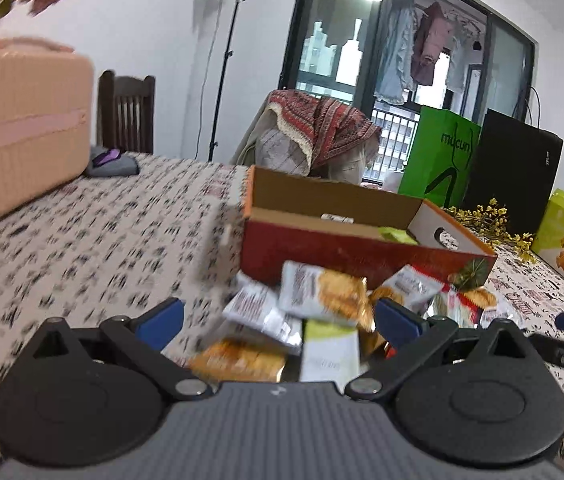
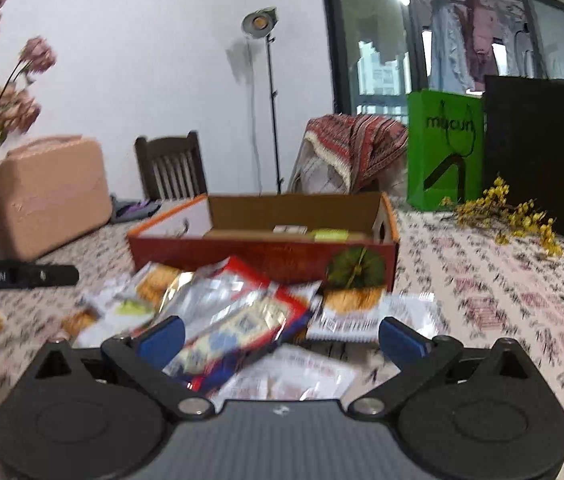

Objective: Organize snacks
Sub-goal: 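Return both grippers to the snack pile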

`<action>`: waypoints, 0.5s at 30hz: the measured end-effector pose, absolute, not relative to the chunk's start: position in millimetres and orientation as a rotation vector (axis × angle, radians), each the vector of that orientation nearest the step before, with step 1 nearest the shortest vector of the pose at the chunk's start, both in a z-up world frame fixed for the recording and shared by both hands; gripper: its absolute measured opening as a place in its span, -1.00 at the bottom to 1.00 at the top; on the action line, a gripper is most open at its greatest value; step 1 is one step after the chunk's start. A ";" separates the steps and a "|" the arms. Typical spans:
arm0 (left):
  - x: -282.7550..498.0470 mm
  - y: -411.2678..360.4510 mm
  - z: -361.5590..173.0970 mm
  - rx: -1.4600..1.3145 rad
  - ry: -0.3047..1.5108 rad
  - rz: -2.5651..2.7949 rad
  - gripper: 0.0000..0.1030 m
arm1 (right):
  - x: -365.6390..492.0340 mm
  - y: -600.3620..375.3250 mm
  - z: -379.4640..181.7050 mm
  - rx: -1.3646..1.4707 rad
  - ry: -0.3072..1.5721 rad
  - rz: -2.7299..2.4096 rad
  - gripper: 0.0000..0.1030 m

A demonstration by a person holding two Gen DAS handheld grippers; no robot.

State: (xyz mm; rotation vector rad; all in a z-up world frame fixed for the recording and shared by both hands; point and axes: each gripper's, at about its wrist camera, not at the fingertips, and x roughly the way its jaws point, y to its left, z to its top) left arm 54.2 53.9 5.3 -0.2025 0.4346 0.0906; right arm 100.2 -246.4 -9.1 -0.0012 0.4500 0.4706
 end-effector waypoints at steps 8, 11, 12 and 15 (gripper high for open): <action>43.5 62.5 0.7 -0.213 0.442 0.097 1.00 | 78.8 -228.5 -19.4 -0.120 0.466 0.481 0.83; 44.3 59.1 -2.7 -0.211 0.455 0.082 1.00 | 80.2 -224.1 -24.5 -0.149 0.486 0.480 0.63; 44.4 58.1 -4.0 -0.211 0.460 0.077 1.00 | 79.9 -222.5 -26.9 -0.154 0.494 0.482 0.60; 45.0 55.5 -7.6 -0.206 0.475 0.063 1.00 | 78.3 -219.4 -32.0 -0.172 0.506 0.500 0.44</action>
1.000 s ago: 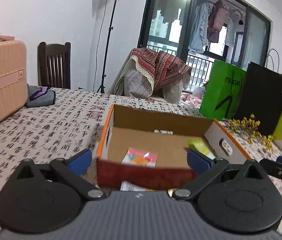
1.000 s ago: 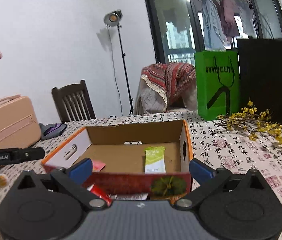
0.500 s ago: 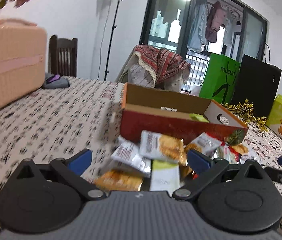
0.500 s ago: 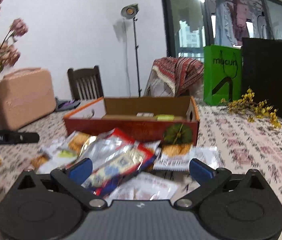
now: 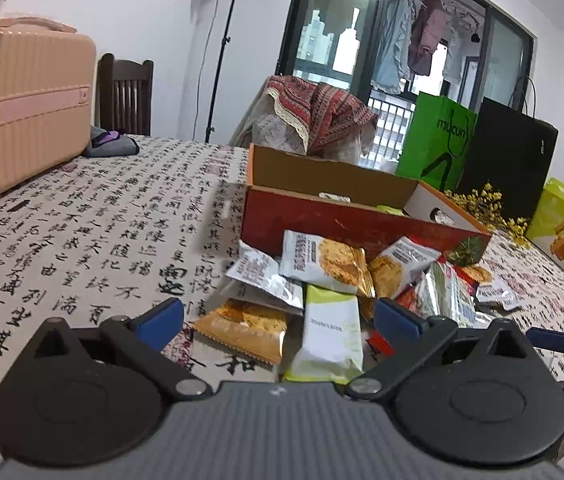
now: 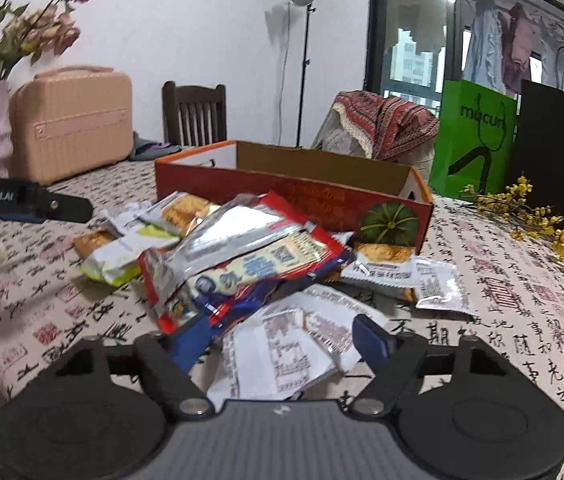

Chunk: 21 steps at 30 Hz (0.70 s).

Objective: Organize snacks
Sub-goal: 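Return both grippers to the snack pile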

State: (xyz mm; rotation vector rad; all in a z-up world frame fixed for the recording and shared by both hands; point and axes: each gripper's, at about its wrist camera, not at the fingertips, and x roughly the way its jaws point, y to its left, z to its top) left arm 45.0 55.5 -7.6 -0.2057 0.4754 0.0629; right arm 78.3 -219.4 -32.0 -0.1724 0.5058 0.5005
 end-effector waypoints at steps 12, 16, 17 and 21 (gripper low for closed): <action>46.3 51.0 -13.9 -0.192 0.511 0.055 1.00 | 79.7 -217.9 -39.6 -0.185 0.516 0.519 0.03; 47.6 50.3 -13.7 -0.185 0.517 0.057 1.00 | 80.5 -222.9 -37.4 -0.169 0.507 0.515 0.02; 48.0 50.1 -13.7 -0.184 0.519 0.057 1.00 | 81.1 -224.4 -36.4 -0.163 0.504 0.513 0.02; 50.2 49.5 -13.8 -0.176 0.526 0.061 1.00 | 80.8 -230.6 -32.2 -0.136 0.489 0.508 0.02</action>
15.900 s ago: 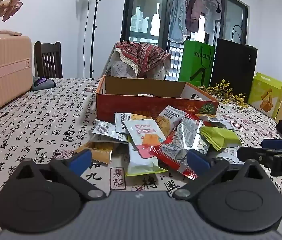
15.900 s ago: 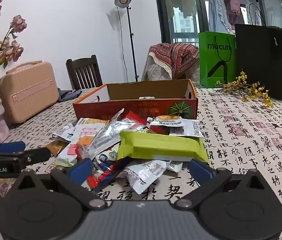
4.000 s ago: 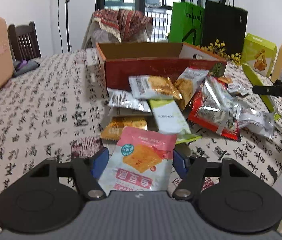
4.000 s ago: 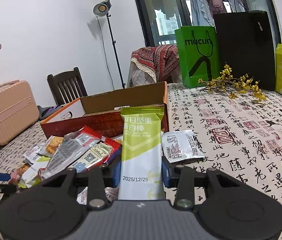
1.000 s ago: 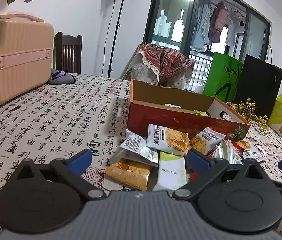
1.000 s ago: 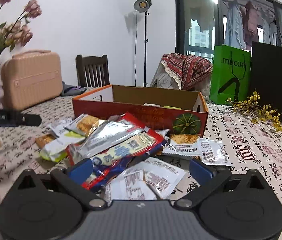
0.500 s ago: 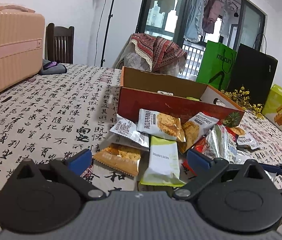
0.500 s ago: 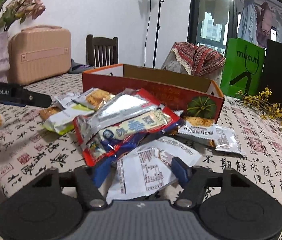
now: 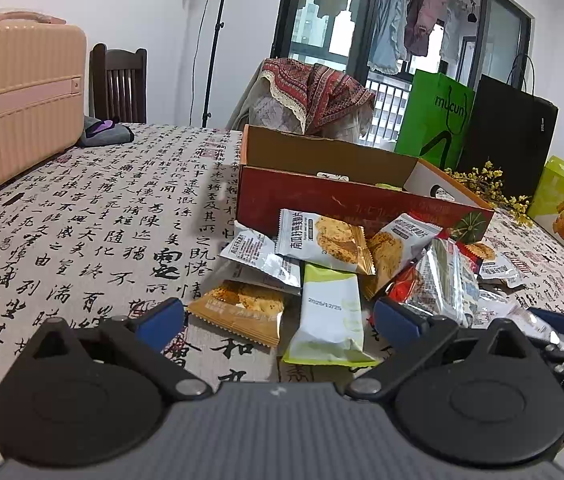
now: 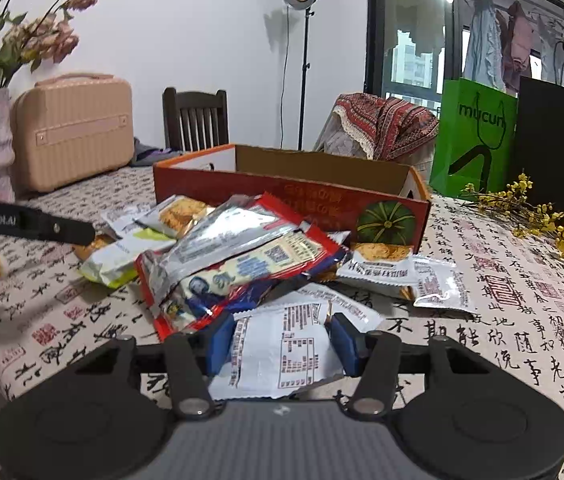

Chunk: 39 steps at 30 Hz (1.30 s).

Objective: Organize snacks
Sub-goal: 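Return both grippers to the snack pile, then grasp a white printed packet with each gripper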

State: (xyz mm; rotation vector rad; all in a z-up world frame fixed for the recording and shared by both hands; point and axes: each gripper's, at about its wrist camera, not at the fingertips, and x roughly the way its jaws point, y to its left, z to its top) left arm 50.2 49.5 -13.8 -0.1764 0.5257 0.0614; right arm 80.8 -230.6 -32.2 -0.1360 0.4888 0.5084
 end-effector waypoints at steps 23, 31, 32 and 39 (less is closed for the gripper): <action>118.8 45.0 -6.2 0.028 0.565 0.110 1.00 | 99.1 -267.1 -28.0 0.035 0.479 0.391 0.02; 138.6 57.4 -22.0 0.052 0.641 0.118 0.43 | 101.0 -270.6 -29.0 0.042 0.482 0.384 0.02; 139.0 61.6 -22.7 0.026 0.642 0.094 0.33 | 101.5 -270.3 -29.3 0.042 0.484 0.386 0.02; 132.0 65.8 -23.1 -0.001 0.616 0.070 0.15 | 102.2 -267.6 -30.1 0.041 0.489 0.393 0.02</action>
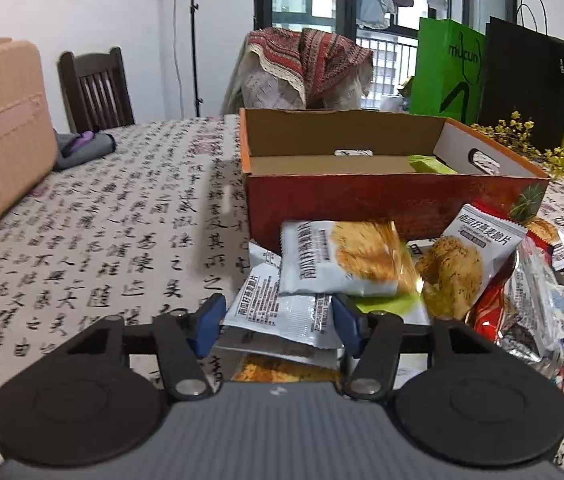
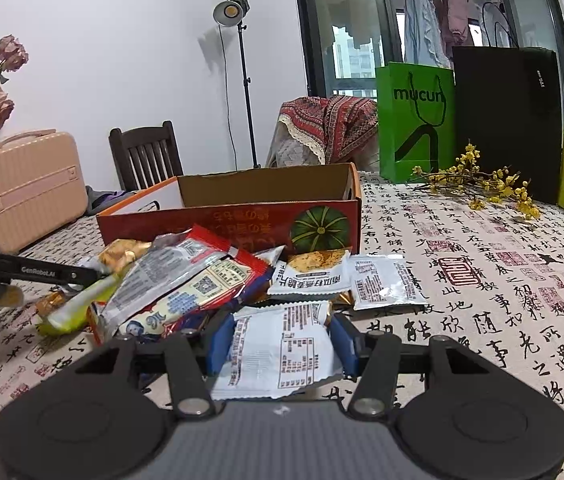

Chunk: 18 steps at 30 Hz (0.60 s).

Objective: Organize snacks
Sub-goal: 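Grasp a white printed packet with each gripper, then carry both white packets into the box and open both grippers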

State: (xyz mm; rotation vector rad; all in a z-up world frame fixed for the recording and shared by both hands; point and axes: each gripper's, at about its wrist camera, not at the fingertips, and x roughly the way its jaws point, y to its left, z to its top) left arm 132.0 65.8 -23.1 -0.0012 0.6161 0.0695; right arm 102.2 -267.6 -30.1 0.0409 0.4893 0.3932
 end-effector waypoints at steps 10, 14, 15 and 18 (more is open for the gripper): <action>99.5 69.1 -8.5 -0.020 0.535 0.105 0.15 | 103.6 -267.7 -30.1 0.046 0.490 0.395 0.02; 92.2 71.9 -0.4 -0.032 0.505 0.115 0.15 | 103.7 -267.6 -28.2 0.050 0.481 0.396 0.02; 90.3 72.2 1.9 -0.034 0.495 0.116 0.15 | 103.9 -267.7 -27.1 0.051 0.478 0.395 0.02; 86.7 69.5 10.6 -0.027 0.461 0.123 0.15 | 105.8 -267.9 -22.3 0.055 0.463 0.393 0.02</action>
